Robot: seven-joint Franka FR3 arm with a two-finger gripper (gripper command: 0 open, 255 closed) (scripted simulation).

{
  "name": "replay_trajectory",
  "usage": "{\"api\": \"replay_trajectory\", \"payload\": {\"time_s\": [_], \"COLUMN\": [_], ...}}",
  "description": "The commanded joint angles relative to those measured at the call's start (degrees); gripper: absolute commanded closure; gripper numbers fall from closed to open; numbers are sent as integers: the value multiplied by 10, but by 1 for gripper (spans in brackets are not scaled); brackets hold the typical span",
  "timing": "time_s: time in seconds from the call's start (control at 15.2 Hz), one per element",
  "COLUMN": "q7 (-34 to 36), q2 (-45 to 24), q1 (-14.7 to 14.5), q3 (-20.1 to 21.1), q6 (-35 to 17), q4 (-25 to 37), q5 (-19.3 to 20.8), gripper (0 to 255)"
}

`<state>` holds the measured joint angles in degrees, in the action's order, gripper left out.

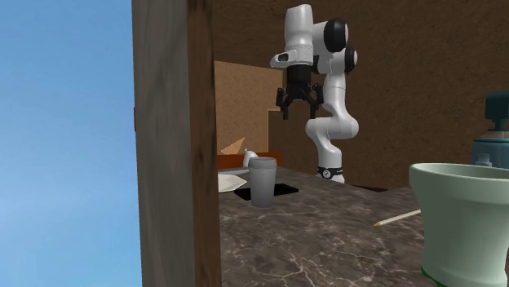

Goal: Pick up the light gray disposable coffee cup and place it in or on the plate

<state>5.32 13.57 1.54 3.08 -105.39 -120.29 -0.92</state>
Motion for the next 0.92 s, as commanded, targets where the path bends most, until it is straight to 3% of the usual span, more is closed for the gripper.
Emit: {"api": "replay_trajectory", "payload": {"time_s": [0.0,0.46,0.86], "q7": [-2,-5,-7], "q2": [-40,-190,-327], "q1": [2,6,7], "q3": [-2,-5,-7], "q6": [-15,-50,-51], "q4": [27,150,292], "q5": [2,9,14], "gripper": [0,0,0]}}
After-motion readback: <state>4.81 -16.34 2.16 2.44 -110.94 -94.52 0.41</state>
